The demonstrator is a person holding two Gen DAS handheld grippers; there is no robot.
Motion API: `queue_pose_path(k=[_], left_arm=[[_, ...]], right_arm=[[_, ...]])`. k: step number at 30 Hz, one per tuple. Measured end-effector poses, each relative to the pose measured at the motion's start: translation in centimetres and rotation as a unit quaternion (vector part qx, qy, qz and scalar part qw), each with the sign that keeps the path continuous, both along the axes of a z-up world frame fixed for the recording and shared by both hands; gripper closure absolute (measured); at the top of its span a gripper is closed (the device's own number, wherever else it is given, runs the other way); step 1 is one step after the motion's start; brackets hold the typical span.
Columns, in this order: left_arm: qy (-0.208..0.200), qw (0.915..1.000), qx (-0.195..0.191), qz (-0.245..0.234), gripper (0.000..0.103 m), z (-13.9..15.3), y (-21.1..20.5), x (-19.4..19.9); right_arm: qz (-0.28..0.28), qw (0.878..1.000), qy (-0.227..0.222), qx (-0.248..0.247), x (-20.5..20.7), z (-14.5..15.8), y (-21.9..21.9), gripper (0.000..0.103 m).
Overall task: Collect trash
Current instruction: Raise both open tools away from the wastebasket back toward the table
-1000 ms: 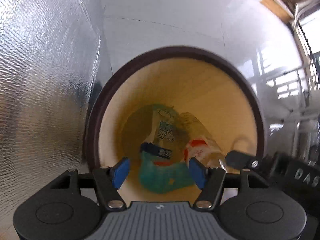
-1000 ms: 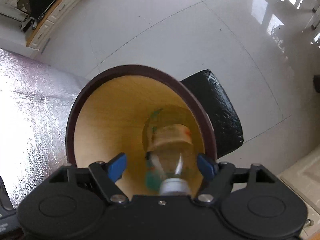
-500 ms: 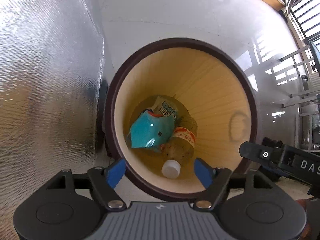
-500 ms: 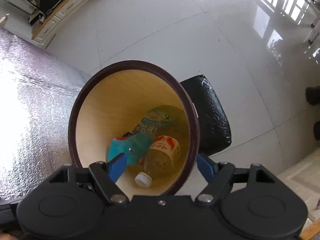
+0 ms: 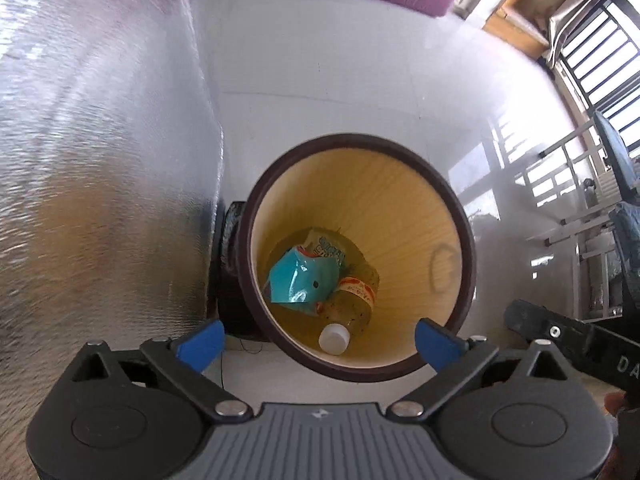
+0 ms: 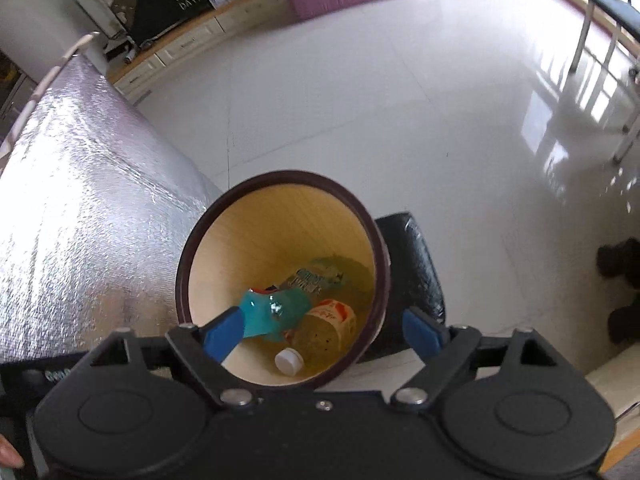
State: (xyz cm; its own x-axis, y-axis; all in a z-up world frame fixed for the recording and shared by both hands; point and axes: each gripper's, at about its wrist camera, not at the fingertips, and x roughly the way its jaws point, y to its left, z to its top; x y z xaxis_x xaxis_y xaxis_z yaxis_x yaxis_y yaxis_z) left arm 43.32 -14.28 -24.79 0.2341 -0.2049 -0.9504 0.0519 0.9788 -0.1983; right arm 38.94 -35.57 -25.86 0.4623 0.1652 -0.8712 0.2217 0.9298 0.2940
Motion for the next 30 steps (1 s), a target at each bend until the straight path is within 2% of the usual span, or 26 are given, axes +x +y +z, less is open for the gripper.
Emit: queue_pose_path(k=[9,14,30], left_arm=[[-0.047,0.9989,0.006,-0.007,0.0,3.5,0.4,-3.3],[-0.086,0.996,0.014,-0.022,0.0,5.5,0.5,-5.7],[-0.181,0.9821,-0.011,-0.049,0.0,12.2,1.1,-13.3]], right_arm=[[0.012,0.997,-0.047,-0.052,-4.3,3.7,-0.3,0.0],[0.008,0.995,-0.069,-0.071,-6.8,5.4,-0.5,0.0],[0.006,0.984,-0.142,-0.107,-14.8,10.4,0.0,0.0]])
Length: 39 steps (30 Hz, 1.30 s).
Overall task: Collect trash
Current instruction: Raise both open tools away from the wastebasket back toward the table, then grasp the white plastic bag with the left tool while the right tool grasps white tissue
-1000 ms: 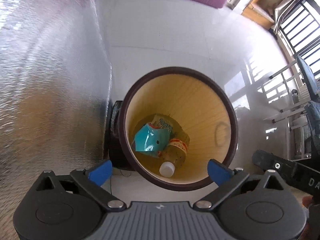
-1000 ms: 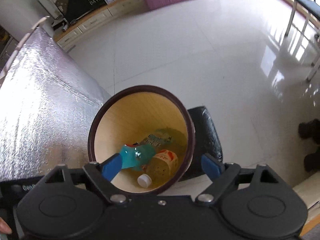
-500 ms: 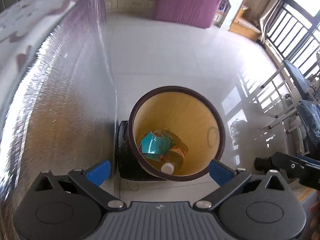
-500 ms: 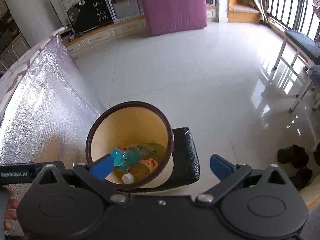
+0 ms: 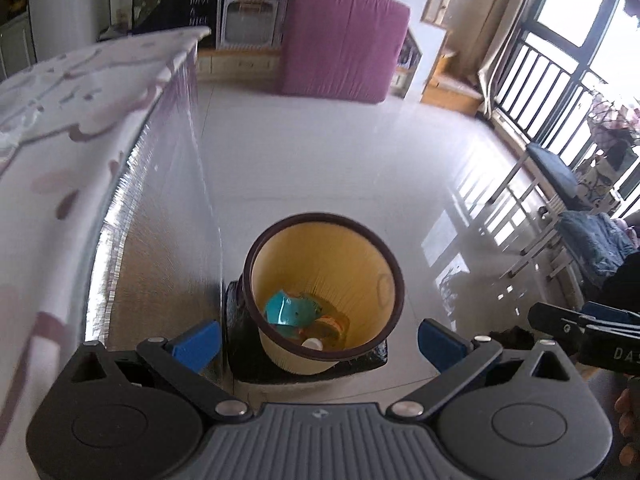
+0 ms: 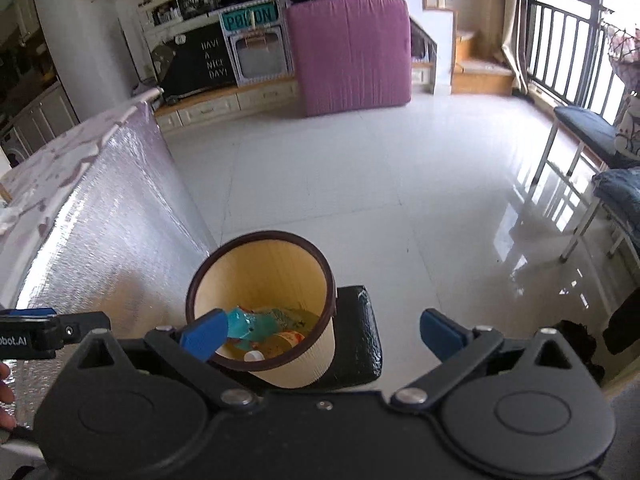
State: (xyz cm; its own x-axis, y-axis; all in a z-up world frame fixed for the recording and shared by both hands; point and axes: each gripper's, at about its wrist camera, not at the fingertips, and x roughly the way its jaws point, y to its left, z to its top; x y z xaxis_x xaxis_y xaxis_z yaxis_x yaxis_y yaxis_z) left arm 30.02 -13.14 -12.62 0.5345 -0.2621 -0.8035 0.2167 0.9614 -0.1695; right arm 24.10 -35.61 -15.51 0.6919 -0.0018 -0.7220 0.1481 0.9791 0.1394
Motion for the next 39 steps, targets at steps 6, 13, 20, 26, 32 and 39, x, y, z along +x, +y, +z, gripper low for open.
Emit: queue_pose_path(k=[6,13,20,26,32,39], left_arm=[[-0.043,0.999,-0.011,0.005,0.0,3.0,2.5,-2.8],[-0.081,0.9964,-0.021,0.016,0.0,5.8,6.7,-6.0],[-0.116,0.9917,-0.02,0.052,0.0,8.0,11.7,-8.2],[-0.147,0.9847,-0.005,0.094,0.0,9.3,16.7,-8.7],[-0.177,0.9742,0.02,0.138,0.0,9.7,21.4,-8.1],[-0.179,0.9611,0.043,0.206,0.0,8.3,27.1,-5.5]], right_arm=[[0.001,0.999,-0.034,-0.01,-2.7,2.2,1.9,0.0],[0.014,0.997,-0.07,-0.011,-5.0,4.5,5.0,0.0],[0.048,0.994,-0.101,-0.009,-5.6,6.2,9.6,0.0],[0.098,0.987,-0.126,-0.01,-4.4,7.3,14.5,0.0],[0.139,0.978,-0.158,0.006,-2.4,7.8,18.7,0.0],[0.174,0.97,-0.169,0.019,0.7,8.0,22.9,0.0]])
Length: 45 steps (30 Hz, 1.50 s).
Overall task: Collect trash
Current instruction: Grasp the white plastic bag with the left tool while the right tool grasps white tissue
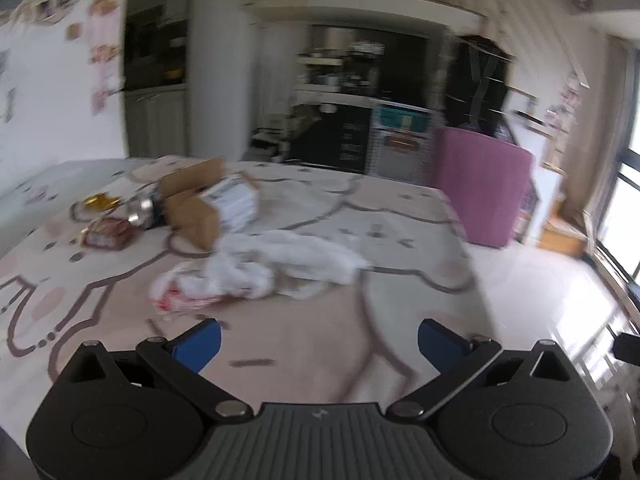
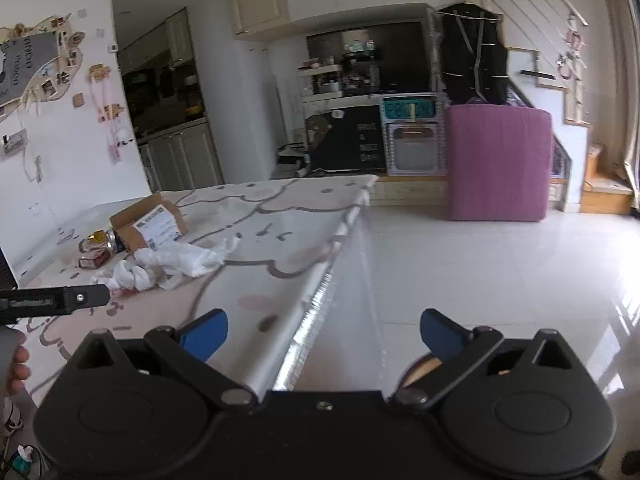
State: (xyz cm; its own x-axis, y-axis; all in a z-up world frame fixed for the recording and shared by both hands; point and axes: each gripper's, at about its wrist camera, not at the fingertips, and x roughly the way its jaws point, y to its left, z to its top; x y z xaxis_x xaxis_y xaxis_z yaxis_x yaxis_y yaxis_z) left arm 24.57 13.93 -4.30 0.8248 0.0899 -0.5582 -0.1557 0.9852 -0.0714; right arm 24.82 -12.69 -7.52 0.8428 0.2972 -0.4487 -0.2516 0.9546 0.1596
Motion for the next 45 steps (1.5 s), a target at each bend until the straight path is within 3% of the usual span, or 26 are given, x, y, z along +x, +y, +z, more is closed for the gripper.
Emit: queue_pose_path(k=[7,13,20,24,31,34,36,37,39,40,41,45], left_arm=[[0.002,0.9954,-0.012,0.095,0.0,-2.1,5.1,3.8],[-0.011,0.9921,-0.035,0.12,0.0,-2.8,7.6,5.9],[-0.059,0.9945,-0.051,0.07,0.0,-2.1,12.1,8.1],[-0.034,0.9952,-0.089,0.022,0.001,-2.7,13.4,9.4],[0.004,0.997,-0.065,-0.043,0.011,-4.6,11.6,8.8],[0.016,0.9975,-0.032,-0.06,0.02,-5.1,10.5,8.4],[0.023,0.9978,-0.009,-0.061,0.03,-5.3,9.9,8.2],[0.027,0.9978,0.001,-0.06,0.033,-5.4,9.7,8.0],[0.037,0.9974,0.024,-0.057,0.044,-5.5,9.2,7.8],[0.042,0.997,0.031,-0.058,0.044,-5.4,9.0,7.6],[0.045,0.9965,0.037,-0.059,0.047,-5.4,8.7,7.4],[0.049,0.9959,0.05,-0.056,0.054,-4.9,7.7,6.2]], right_arm=[[0.034,0.999,-0.008,0.016,4.5,0.4,4.3,0.0],[0.067,0.997,0.012,0.028,9.1,-0.2,8.3,0.0],[0.111,0.993,0.021,0.025,13.9,-1.2,12.3,0.0],[0.132,0.989,0.056,0.046,16.9,-2.4,14.5,0.0],[0.152,0.977,0.117,0.092,21.1,-4.6,19.0,0.002],[0.162,0.973,0.129,0.101,21.8,-5.5,20.6,0.012],[0.166,0.972,0.137,0.092,21.7,-6.0,21.3,0.039],[0.163,0.975,0.131,0.079,21.3,-6.0,21.4,0.047],[0.165,0.977,0.122,0.063,20.5,-5.7,21.0,0.084],[0.162,0.977,0.124,0.062,20.3,-5.5,20.4,0.091],[0.155,0.978,0.125,0.062,20.1,-5.2,19.8,0.097],[0.143,0.984,0.094,0.047,18.3,-3.4,16.7,0.099]])
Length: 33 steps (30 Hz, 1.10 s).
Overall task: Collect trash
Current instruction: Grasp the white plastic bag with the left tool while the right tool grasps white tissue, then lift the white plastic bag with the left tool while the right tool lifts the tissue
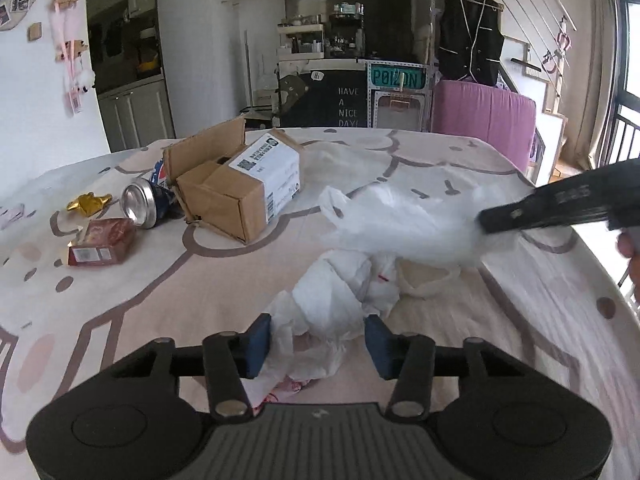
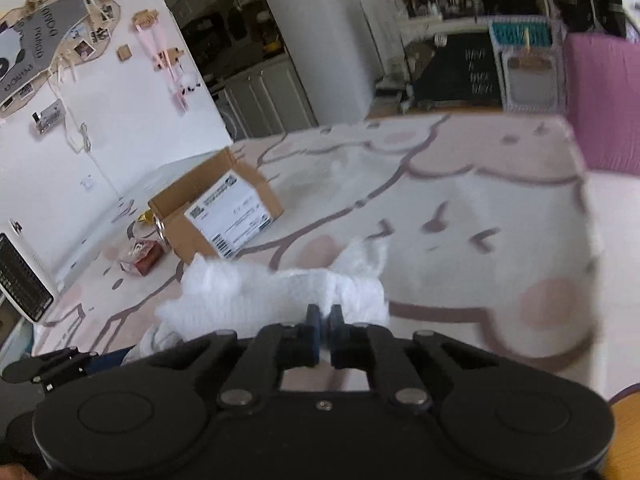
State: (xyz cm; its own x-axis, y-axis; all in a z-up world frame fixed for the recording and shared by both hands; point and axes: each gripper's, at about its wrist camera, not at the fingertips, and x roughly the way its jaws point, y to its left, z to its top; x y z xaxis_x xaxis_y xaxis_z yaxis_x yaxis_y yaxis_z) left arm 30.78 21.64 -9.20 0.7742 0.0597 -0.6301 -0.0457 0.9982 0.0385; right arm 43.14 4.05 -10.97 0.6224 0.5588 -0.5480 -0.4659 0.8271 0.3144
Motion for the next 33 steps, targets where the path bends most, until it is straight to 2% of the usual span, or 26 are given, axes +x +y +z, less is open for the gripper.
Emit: queue_pose_path(k=[8,17,20,24,27,33], left_arm=[[0.007,0.999,-0.028,0.034,0.058,1.2,-1.6,-3.3],[-0.015,0.9968,-0.055,0.056,0.058,3.2,-3.2,-7.6],[-0.021,0.9961,-0.065,0.055,0.058,3.9,-4.1,-8.7],[-0.021,0.9948,-0.086,0.051,0.058,4.0,-5.1,-9.6],[-0.017,0.994,-0.094,0.053,0.058,3.7,-5.2,-9.9],[-0.019,0.9908,-0.1,0.089,0.058,3.3,-4.0,-10.2]], right_arm=[[0.005,0.999,-0.045,-0.013,-5.9,4.9,-6.8,0.099],[0.061,0.997,-0.045,-0.01,-13.7,8.5,-12.9,0.099],[0.065,0.997,-0.027,-0.032,-13.4,7.4,-13.0,0.099],[0.032,0.998,-0.002,-0.049,-11.2,4.0,-11.8,0.099],[0.007,1.0,-0.018,-0.009,-11.1,3.8,-11.2,0.099],[0.036,0.994,-0.051,0.086,-11.5,9.1,-10.1,0.099]])
